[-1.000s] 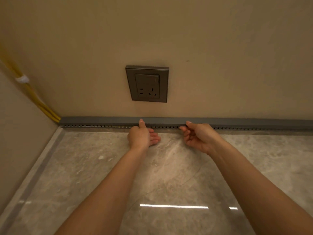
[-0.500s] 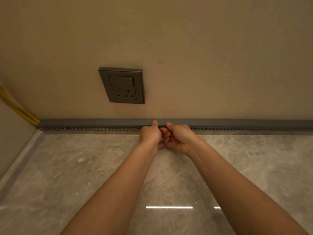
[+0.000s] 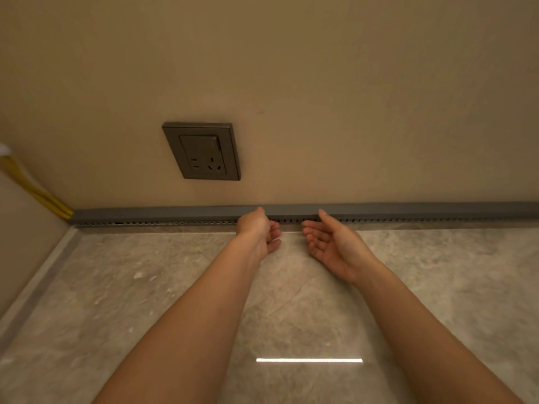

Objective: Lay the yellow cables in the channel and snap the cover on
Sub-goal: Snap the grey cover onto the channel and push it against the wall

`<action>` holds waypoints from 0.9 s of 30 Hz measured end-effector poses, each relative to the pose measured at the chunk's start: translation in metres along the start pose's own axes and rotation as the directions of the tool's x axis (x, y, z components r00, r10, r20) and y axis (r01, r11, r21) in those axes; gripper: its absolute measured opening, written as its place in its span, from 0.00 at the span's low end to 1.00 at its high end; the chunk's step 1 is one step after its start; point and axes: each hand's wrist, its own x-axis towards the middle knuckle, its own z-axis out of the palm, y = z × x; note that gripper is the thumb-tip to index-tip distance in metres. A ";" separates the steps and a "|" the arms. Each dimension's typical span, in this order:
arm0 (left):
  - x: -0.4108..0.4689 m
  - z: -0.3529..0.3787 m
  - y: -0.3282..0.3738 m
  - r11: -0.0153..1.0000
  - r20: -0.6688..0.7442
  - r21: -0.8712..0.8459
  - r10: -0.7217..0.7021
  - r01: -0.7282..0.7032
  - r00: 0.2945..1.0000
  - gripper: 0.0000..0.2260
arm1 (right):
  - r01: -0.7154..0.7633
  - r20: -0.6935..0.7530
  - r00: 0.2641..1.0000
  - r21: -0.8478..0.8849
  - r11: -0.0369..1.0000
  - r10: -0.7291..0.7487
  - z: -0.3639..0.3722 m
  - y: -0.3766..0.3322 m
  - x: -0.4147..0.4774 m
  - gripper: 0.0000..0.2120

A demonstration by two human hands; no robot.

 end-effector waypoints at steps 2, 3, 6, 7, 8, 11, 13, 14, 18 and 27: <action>-0.001 0.002 0.000 1.000 -0.016 -0.024 -0.011 0.010 1.000 0.19 | -0.003 -0.008 1.000 -0.063 0.998 0.003 -0.012 -0.008 -0.002 0.22; -0.001 0.004 0.000 0.999 -0.030 -0.050 -0.023 0.021 0.999 0.19 | -0.013 -0.014 1.000 -0.100 0.995 0.011 -0.017 -0.012 -0.003 0.23; -0.001 0.008 0.003 0.993 -0.052 -0.108 -0.054 0.048 0.997 0.17 | -0.046 -0.049 0.998 -0.148 0.988 0.039 -0.022 -0.024 -0.003 0.23; 0.000 0.008 0.003 0.992 -0.054 -0.114 -0.056 0.050 0.997 0.17 | -0.064 -0.060 0.997 -0.137 0.988 0.056 -0.020 -0.027 -0.003 0.22; 0.000 0.008 0.003 0.992 -0.054 -0.117 -0.054 0.048 0.997 0.17 | -0.085 -0.067 0.995 -0.106 0.991 0.078 -0.017 -0.029 -0.002 0.20; 0.002 0.007 0.000 0.992 -0.051 -0.122 -0.038 0.031 0.998 0.19 | -0.128 -0.086 0.988 -0.033 0.991 0.125 -0.010 -0.031 0.000 0.18; 0.003 0.008 -0.002 0.992 -0.057 -0.124 -0.019 0.012 0.998 0.20 | -0.141 -0.092 0.986 0.003 0.990 0.140 -0.009 -0.035 0.001 0.16; 0.003 0.008 -0.002 0.992 -0.063 -0.126 -0.012 0.004 0.998 0.20 | -0.152 -0.091 0.984 0.038 0.988 0.155 -0.009 -0.037 0.002 0.14; 0.005 0.008 -0.005 0.993 -0.092 -0.110 0.025 -0.035 0.995 0.21 | -0.192 -0.058 0.978 0.113 0.975 0.199 -0.010 -0.043 0.006 0.07; 0.002 0.021 -0.019 0.987 -0.289 0.007 0.158 -0.163 0.944 0.19 | -0.229 0.016 0.973 0.117 0.966 0.229 -0.014 -0.048 0.014 0.08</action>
